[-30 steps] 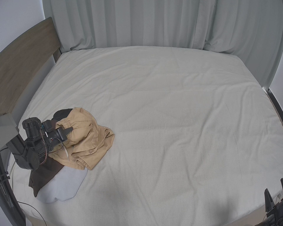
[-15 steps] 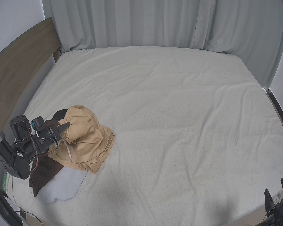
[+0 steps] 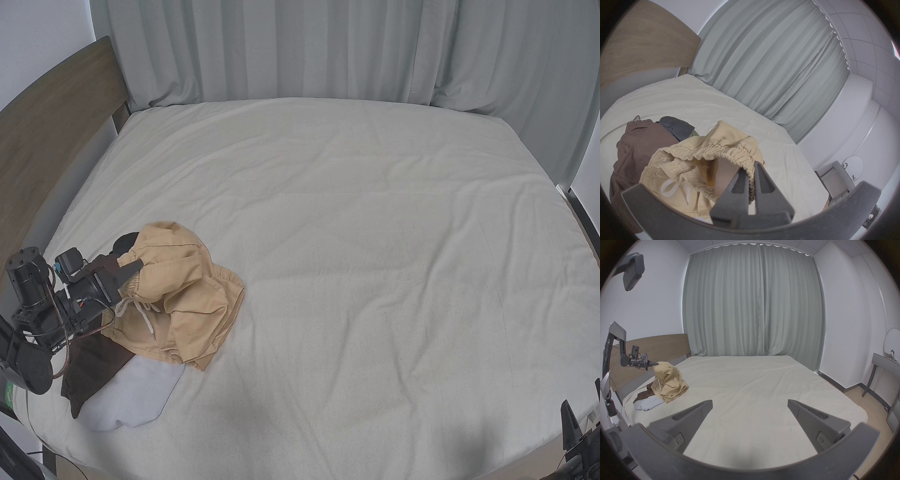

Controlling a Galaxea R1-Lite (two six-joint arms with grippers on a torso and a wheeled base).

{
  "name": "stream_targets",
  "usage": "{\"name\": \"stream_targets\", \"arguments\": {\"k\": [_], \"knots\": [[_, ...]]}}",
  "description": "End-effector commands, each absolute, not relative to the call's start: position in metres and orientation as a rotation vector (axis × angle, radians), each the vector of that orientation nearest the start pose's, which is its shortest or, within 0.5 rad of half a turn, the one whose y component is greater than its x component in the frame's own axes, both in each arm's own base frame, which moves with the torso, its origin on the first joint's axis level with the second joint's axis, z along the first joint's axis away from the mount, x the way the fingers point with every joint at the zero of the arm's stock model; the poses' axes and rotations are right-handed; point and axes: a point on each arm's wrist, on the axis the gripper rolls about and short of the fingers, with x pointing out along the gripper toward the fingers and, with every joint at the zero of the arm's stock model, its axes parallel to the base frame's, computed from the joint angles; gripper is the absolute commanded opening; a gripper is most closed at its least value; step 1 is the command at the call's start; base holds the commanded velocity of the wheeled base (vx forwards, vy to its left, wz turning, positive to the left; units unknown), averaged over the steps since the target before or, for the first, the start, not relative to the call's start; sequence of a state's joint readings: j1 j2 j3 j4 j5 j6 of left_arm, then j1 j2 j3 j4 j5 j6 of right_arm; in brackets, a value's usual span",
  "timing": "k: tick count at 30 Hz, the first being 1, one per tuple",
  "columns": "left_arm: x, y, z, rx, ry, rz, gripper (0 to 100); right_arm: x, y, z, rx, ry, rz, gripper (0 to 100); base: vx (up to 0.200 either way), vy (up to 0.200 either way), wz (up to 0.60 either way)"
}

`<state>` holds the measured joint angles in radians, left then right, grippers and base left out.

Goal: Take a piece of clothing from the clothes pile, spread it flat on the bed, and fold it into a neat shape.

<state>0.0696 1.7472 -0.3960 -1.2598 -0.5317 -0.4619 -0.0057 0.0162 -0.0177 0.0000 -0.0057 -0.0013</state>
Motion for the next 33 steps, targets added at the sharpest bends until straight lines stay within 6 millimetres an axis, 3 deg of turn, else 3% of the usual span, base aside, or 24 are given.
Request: {"name": "stream_targets", "arguments": {"k": [1, 24, 33], "knots": [[0.252, 0.001, 0.137, -0.471, 0.182, -0.457, 0, -0.023, 0.000, 0.076, -0.002, 0.002, -0.012, 100, 0.000, 0.000, 0.00], [0.208, -0.032, 0.139, -0.448, 0.189, -0.607, 0, -0.023, 0.000, 0.076, -0.003, 0.002, -0.012, 100, 0.000, 0.000, 0.00], [0.197, -0.057, 0.143, -0.448, 0.191, -0.680, 0, -0.023, 0.000, 0.076, -0.003, 0.002, -0.012, 100, 0.000, 0.000, 0.00]]}}
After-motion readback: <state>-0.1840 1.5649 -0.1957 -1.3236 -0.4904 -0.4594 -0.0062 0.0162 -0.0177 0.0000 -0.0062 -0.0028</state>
